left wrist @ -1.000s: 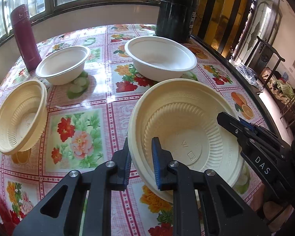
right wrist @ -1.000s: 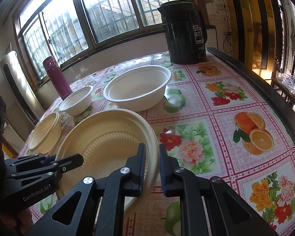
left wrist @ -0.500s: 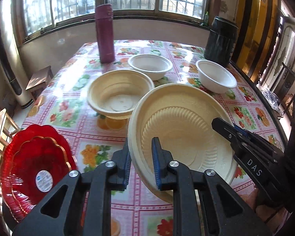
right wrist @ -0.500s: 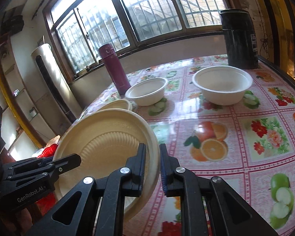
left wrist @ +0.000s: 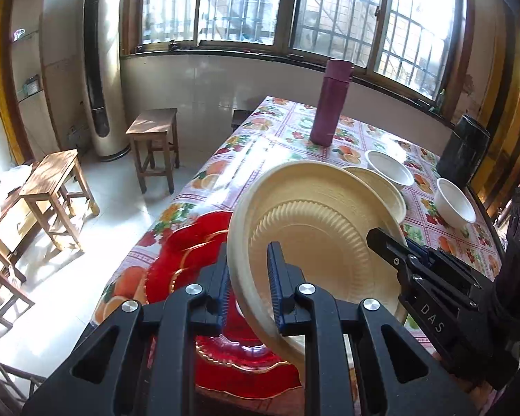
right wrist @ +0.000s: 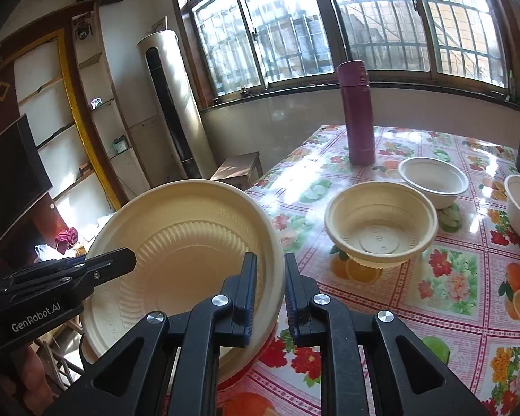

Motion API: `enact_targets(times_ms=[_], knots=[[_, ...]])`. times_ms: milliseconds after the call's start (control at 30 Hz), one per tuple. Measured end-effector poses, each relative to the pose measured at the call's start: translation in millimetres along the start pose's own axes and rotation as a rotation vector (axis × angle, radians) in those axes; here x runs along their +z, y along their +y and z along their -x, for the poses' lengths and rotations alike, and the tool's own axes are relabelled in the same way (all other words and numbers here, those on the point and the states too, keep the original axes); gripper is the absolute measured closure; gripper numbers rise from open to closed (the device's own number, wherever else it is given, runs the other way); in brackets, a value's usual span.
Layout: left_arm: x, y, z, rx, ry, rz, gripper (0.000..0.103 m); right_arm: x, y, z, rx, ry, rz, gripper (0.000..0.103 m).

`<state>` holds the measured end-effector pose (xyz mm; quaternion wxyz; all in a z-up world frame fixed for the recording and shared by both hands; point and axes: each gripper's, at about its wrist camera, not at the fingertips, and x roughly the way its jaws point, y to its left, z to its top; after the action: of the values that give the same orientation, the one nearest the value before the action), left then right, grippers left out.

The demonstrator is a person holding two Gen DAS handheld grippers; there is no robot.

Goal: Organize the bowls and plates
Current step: 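Lower the beige bowl onto the red plate stack and open both grippers, then withdraw both grippers from the stack back over the table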

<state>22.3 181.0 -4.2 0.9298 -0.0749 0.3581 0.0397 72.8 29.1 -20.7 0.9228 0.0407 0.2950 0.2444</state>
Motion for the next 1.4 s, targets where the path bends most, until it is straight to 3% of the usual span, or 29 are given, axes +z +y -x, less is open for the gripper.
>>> enact_targets(times_ms=[167,333,533,700,733,767,867,933,1033,1100,1267,1400], knots=[[-14,25,-28,0.034,0.086,0.031,0.086,-11,25,-29,-0.005,0.049,0.053,0.086],[-29,35,-46,0.035,0.147,0.037,0.086,-25,25,-46,-0.022,0.094,0.056,0.086],[-36,40,-53,0.067,0.178,0.035,0.086,-36,29,-53,-0.036,0.109,0.103,0.086],[-38,40,-49,0.133,0.157,0.021,0.082,-41,43,-53,-0.047,0.101,0.179,0.085],[-37,40,-48,0.141,0.154,0.021,0.071,-41,45,-54,-0.044,0.107,0.185,0.082],[-37,40,-47,0.148,0.147,0.023,0.065,-41,45,-53,-0.043,0.107,0.189,0.072],[-35,38,-37,0.143,0.104,0.026,0.047,-39,43,-48,-0.057,0.097,0.188,0.035],[-33,32,-28,0.221,0.054,-0.003,0.021,-36,38,-38,-0.060,0.053,0.181,0.027],[-26,22,-12,0.331,-0.055,-0.064,0.020,-29,29,-22,-0.058,-0.007,0.180,0.017],[-21,13,-2,0.356,-0.112,-0.087,0.019,-25,16,-10,-0.067,-0.051,0.169,0.012],[-7,-23,14,0.310,-0.199,-0.128,0.014,-12,-38,16,-0.036,-0.118,0.018,0.001],[0,-61,15,0.240,-0.216,-0.166,0.007,-6,-95,36,-0.048,-0.149,-0.106,0.001]])
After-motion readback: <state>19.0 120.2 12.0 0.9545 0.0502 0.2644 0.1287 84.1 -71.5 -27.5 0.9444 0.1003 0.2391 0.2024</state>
